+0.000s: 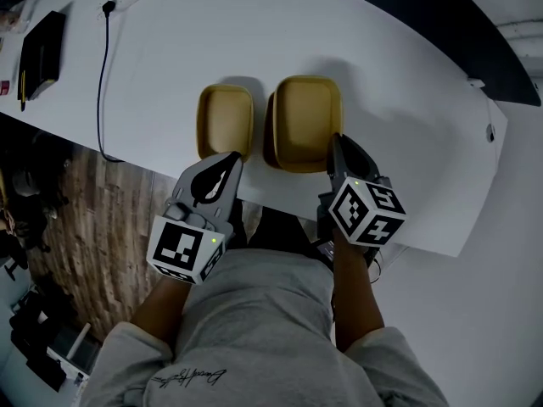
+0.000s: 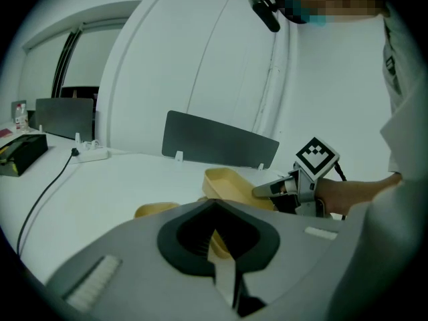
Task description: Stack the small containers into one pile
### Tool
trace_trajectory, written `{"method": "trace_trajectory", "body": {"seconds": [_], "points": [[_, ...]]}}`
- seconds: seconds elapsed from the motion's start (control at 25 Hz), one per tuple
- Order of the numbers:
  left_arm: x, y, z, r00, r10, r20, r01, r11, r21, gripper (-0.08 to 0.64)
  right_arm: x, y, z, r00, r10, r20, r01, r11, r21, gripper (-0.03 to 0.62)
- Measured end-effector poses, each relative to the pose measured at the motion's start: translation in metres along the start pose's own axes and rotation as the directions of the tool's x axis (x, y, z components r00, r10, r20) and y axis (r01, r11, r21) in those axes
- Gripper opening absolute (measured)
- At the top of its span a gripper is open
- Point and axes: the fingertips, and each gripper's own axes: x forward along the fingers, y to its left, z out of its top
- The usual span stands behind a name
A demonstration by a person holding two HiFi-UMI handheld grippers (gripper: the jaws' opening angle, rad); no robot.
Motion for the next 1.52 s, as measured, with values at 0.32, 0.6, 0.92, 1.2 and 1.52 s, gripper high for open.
{"method": "trace_trajectory", "body": {"seconds": [0.32, 0.6, 0.92, 1.2, 1.52], "points": [[-0.027, 0.046, -0.004, 1.000, -0.003, 0.002, 0.003, 1.000, -0.003, 0.002, 0.013, 0.046, -0.020, 1.000, -0.013, -0.009, 0.014, 1.000, 0.022, 0.028], [-0.043, 0.073, -0.011, 0.999, -0.031, -0.010, 0.031, 0.999, 0.011, 0.002, 0.022, 0.075, -0.036, 0.999, -0.039, -0.002, 0.039, 0.998, 0.051, 0.028], [-0.056, 0.094, -0.020, 0.999, -0.051, -0.017, 0.051, 0.999, 0.018, 0.002, 0.031, 0.098, -0.049, 0.999, -0.054, -0.002, 0.054, 0.997, 0.062, 0.028], [-0.061, 0.117, -0.025, 0.998, -0.063, -0.024, 0.063, 0.998, 0.013, 0.002, 0.045, 0.119, -0.056, 0.998, -0.062, -0.012, 0.062, 0.996, 0.062, 0.028], [-0.067, 0.134, -0.029, 0.996, -0.081, -0.031, 0.081, 0.997, 0.003, 0.002, 0.056, 0.133, -0.066, 0.996, -0.083, -0.027, 0.084, 0.995, 0.056, 0.028]]}}
